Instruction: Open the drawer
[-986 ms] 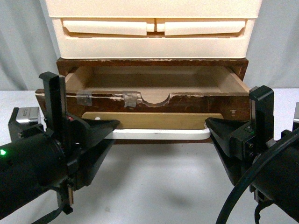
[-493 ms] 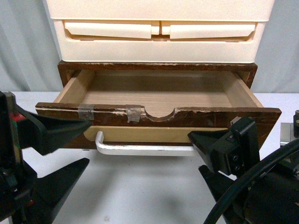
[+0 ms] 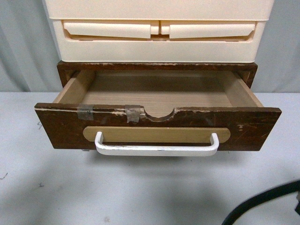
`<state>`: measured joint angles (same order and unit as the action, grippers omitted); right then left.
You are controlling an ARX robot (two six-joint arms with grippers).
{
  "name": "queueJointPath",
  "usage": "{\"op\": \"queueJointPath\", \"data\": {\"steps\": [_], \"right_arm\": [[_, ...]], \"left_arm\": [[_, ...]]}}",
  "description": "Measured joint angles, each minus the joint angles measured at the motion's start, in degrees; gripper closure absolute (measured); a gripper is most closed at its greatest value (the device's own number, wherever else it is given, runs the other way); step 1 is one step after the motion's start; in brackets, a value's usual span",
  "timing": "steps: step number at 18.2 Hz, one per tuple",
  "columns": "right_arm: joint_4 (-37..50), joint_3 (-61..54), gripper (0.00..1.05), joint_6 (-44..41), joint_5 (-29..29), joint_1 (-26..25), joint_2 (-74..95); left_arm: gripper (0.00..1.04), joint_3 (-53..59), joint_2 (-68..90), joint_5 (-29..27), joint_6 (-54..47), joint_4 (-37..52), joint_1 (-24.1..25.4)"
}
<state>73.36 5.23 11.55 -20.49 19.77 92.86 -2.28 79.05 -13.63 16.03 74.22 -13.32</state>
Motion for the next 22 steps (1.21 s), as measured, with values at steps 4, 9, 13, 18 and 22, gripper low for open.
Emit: {"op": "queueJointPath", "data": {"steps": [4, 9, 13, 18, 22], "right_arm": [[-1.0, -4.3, 1.03, -10.2, 6.6, -6.3, -17.4], [-34.3, -4.7, 1.03, -11.2, 16.0, -15.0, -53.0], [-43.8, -4.6, 1.03, -11.4, 20.1, -20.1, -63.5], [-50.0, -4.6, 1.03, -11.4, 20.3, -20.0, -69.5], [-52.9, -4.6, 1.03, -11.4, 20.3, -20.0, -72.5]], "left_arm": [[0.98, 1.9, -16.1, 4.2, -13.4, -12.7, 4.6], [1.03, 1.8, -48.8, 13.5, -15.0, -44.1, 13.3], [1.03, 1.8, -54.1, 13.6, -15.0, -49.6, 13.3], [1.03, 1.9, -59.6, 13.6, -15.0, -55.1, 13.3], [1.03, 1.9, -62.4, 13.6, -15.0, -57.2, 13.3]]}}
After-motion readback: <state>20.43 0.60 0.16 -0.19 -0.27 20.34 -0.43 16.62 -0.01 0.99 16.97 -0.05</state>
